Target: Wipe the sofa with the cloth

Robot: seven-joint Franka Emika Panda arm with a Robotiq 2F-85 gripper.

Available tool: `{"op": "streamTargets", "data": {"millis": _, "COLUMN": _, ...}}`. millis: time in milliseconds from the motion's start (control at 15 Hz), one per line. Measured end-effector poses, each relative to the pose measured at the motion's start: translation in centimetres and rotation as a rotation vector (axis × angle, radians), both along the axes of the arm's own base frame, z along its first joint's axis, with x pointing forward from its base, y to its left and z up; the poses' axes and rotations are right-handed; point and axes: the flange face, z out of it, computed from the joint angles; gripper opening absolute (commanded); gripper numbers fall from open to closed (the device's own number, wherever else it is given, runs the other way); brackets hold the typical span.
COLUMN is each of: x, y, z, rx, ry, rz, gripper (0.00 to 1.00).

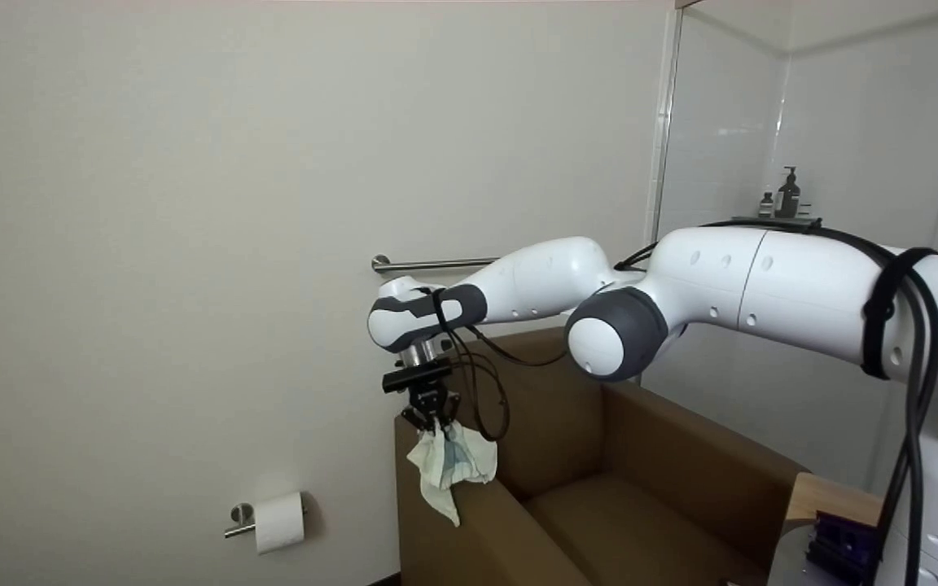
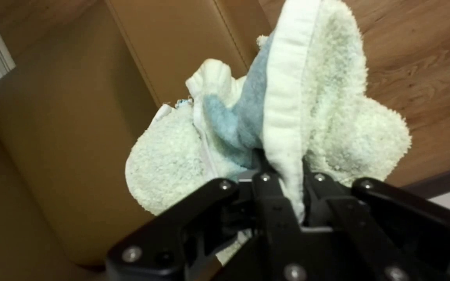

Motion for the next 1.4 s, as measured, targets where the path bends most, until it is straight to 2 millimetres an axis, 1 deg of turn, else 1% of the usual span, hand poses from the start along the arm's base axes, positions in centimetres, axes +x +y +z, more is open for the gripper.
{"op": "streamTargets", "data": {"millis": 200, "x": -0.9, "y": 0.5, "z": -1.4, "rx": 0.026, "ry": 0.052, "rz": -0.006, "gripper": 0.08}}
{"op": "streamTargets", "data": {"millis": 400, "x": -1.9, "y": 0.6, "z": -3.7, "rx": 0.041, "ry": 0.100, "rz": -0.012, "gripper": 0.08}}
{"op": "streamTargets", "data": {"millis": 533, "x": -2.8, "y": 0.0, "z": -5.6, "rx": 0.040, "ry": 0.136, "rz": -0.021, "gripper": 0.08}}
{"op": "streamTargets", "data": {"millis": 667, "x": -3.8, "y": -1.1, "z": -7.5, "rx": 0.041, "ry": 0.164, "rz": -0.037, "gripper": 0.08}}
{"op": "streamTargets", "data": {"millis": 733, "x": -4.0, "y": -1.7, "z": -8.1, "rx": 0.046, "ry": 0.164, "rz": -0.049, "gripper": 0.08}}
{"op": "streamTargets", "data": {"millis": 1000, "x": -3.5, "y": -3.3, "z": -7.9, "rx": 0.081, "ry": 0.117, "rz": -0.090, "gripper": 0.08}}
{"op": "streamTargets", "data": {"millis": 1200, "x": -1.8, "y": -4.4, "z": -6.9, "rx": 0.040, "ry": -0.010, "rz": -0.082, "gripper": 0.08}}
{"op": "streamTargets", "data": {"millis": 1400, "x": 0.2, "y": -5.0, "z": -5.9, "rx": -0.014, "ry": -0.164, "rz": -0.061, "gripper": 0.08}}
